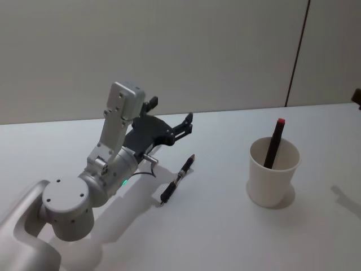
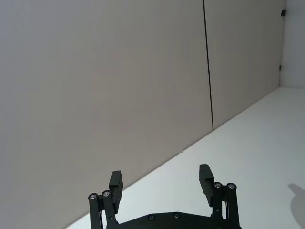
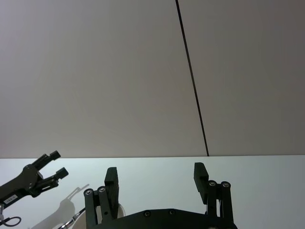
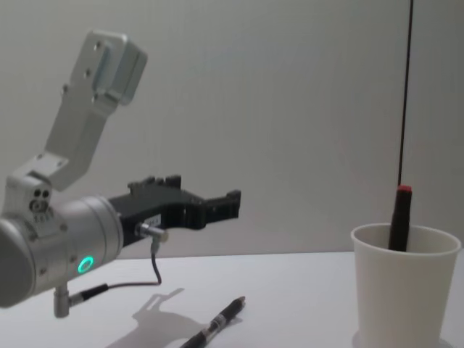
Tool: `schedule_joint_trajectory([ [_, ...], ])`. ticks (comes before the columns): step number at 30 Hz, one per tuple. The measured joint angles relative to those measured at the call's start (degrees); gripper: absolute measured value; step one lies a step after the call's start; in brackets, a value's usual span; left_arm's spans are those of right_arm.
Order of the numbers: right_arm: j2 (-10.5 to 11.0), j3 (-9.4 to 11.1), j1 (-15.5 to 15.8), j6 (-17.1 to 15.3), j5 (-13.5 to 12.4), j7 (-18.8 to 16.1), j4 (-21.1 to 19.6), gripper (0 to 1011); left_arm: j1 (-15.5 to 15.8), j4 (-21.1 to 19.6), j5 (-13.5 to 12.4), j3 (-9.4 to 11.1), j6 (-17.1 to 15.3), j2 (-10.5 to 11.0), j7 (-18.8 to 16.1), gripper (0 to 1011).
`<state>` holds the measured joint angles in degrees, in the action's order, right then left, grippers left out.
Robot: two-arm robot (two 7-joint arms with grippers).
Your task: Place the pen into the pen holder.
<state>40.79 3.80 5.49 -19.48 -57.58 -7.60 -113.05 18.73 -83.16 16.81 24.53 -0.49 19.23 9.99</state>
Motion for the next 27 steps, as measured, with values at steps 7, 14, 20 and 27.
schedule_joint_trajectory([
  [7, 0.00, 0.00, 0.00, 0.00, 0.00, 0.00, 0.00, 1001, 0.65, 4.44, 5.10, -1.10, 0.19, 0.02, 5.03, 1001],
  [14, 0.00, 0.00, 0.00, 0.00, 0.00, 0.00, 0.00, 1002, 0.53, 4.95, 7.65, -2.07, -1.38, 0.92, 7.94, 1001],
  [20, 0.00, 0.00, 0.00, -0.01, 0.00, 0.00, 0.00, 1001, 0.37, 3.39, 7.82, -2.59, -4.73, 1.75, 9.22, 1001],
  [27, 0.00, 0.00, 0.00, -0.01, 0.00, 0.00, 0.00, 1001, 0.69, 1.60, 6.25, -2.31, -9.29, 1.78, 10.22, 1001],
])
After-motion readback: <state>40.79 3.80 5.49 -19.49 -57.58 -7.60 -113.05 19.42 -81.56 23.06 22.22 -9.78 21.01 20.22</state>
